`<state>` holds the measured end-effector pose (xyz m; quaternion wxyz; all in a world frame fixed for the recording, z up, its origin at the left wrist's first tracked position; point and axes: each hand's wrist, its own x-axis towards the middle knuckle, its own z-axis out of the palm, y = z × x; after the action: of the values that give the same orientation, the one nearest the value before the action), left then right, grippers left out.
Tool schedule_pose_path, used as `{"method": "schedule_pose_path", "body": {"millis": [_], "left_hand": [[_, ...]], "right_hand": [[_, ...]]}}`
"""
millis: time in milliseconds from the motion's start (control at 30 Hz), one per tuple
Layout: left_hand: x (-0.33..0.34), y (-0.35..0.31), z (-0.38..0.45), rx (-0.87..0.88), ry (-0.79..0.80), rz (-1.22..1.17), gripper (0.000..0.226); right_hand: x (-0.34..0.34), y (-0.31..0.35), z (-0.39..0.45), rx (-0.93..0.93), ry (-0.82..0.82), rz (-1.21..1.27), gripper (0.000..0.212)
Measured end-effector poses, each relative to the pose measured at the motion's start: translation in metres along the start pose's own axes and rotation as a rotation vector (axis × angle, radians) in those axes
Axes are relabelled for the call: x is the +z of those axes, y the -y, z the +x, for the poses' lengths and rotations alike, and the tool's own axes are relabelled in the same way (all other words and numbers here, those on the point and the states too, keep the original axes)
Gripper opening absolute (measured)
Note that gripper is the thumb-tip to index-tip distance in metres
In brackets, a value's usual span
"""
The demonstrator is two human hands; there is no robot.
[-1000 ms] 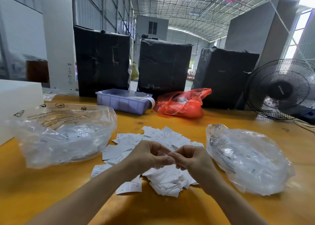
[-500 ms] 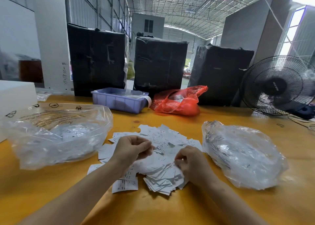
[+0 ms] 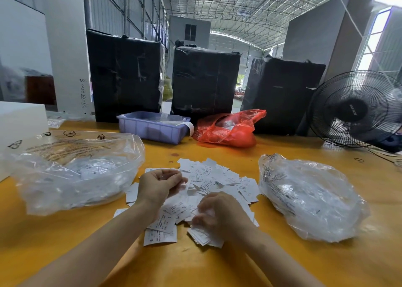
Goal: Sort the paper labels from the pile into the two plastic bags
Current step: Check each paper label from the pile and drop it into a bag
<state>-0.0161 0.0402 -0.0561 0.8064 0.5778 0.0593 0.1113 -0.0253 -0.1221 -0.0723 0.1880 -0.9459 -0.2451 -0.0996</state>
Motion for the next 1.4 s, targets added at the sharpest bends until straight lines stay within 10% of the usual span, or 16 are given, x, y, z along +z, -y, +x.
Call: {"method": "schedule_pose_path", "body": {"millis": [367,567,1400], "left_hand": [[-0.025,-0.013,0.020,0.050,-0.144,0.156,0.004],[-0.022,-0.009,0.022,0.074,-0.144,0.135,0.006],[-0.017,0.019,0.021,-0.085,-0.096,0.236,0.010]], "right_hand": [[-0.001,0.002,-0.010,-0.176,-0.220,0.059,0.025],[0.030,0.058,-0.007,-0.251,-0.011,-0.093,0.055],[0.002,0.024,-0.005,-0.347,-0.016,-0.260,0.032]]}}
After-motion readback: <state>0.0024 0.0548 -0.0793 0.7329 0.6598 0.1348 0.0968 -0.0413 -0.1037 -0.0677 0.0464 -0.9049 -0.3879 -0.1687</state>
